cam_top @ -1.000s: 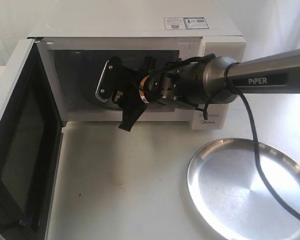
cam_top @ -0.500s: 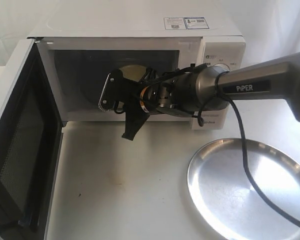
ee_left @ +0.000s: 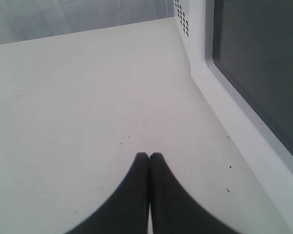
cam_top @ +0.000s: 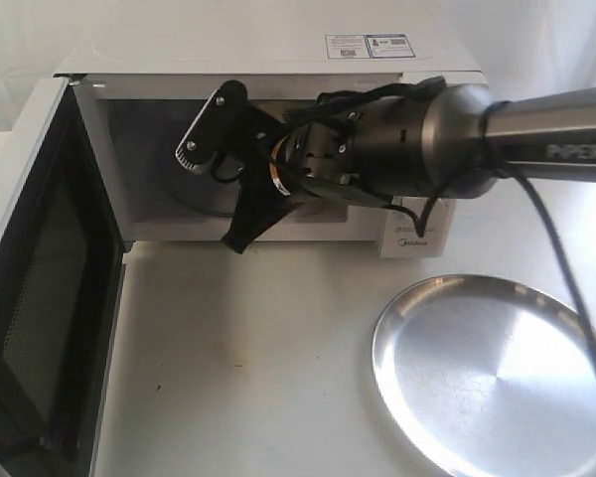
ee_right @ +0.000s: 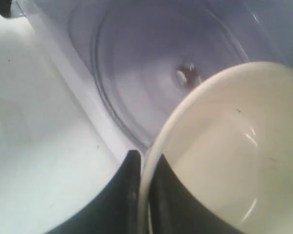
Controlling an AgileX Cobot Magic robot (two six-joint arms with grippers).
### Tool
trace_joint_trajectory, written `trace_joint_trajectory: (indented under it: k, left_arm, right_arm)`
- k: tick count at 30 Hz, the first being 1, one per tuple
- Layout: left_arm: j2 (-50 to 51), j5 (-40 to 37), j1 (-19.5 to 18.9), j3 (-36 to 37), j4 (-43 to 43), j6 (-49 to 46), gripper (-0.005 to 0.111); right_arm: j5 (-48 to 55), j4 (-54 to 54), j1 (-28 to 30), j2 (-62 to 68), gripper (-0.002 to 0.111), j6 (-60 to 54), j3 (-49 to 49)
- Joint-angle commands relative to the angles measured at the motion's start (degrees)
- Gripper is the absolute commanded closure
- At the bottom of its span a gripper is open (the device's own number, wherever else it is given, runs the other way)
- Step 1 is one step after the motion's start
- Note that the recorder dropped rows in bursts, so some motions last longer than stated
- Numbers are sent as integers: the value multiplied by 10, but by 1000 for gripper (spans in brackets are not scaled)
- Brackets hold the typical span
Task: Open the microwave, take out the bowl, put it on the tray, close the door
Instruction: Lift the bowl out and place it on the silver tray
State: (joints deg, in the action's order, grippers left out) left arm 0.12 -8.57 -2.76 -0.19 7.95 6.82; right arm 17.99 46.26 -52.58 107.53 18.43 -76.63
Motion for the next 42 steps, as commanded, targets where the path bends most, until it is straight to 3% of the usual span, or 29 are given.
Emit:
trace_joint_trajectory:
  k: [1, 6, 15, 32, 34, 36, 37, 39, 41, 42]
  left_arm:
    - [-1, 0, 0, 2, -2, 3, 107]
    - [-1, 0, 0, 2, -2, 3, 107]
    - [-1, 0, 0, 2, -2, 3, 107]
    - [-1, 0, 0, 2, -2, 3, 107]
    - [-1, 0, 0, 2, -2, 3, 107]
    - [-1, 0, 0, 2, -2, 3, 107]
    - [-1, 0, 0, 2, -2, 3, 107]
    - [-1, 0, 0, 2, -2, 3, 107]
    - [-1, 0, 0, 2, -2, 3, 107]
    - [-1, 0, 0, 2, -2, 3, 107]
  right_arm:
    - [155, -8, -36, -77, 108, 126, 58]
    - [260, -15, -68, -148, 108, 202, 164]
    - [212, 20, -77, -178, 108, 314, 332]
    - [212, 57, -77, -178, 108, 408, 414]
    - [205, 57, -77, -178, 101, 409, 414]
    - [204, 57, -77, -178, 82, 409, 414]
    - [206, 57, -77, -178, 65, 414, 414]
    - [208, 62, -77, -178, 51, 432, 414]
    - [186, 122, -78, -186, 54, 479, 414]
    - [170, 170, -85, -201, 61, 530, 414]
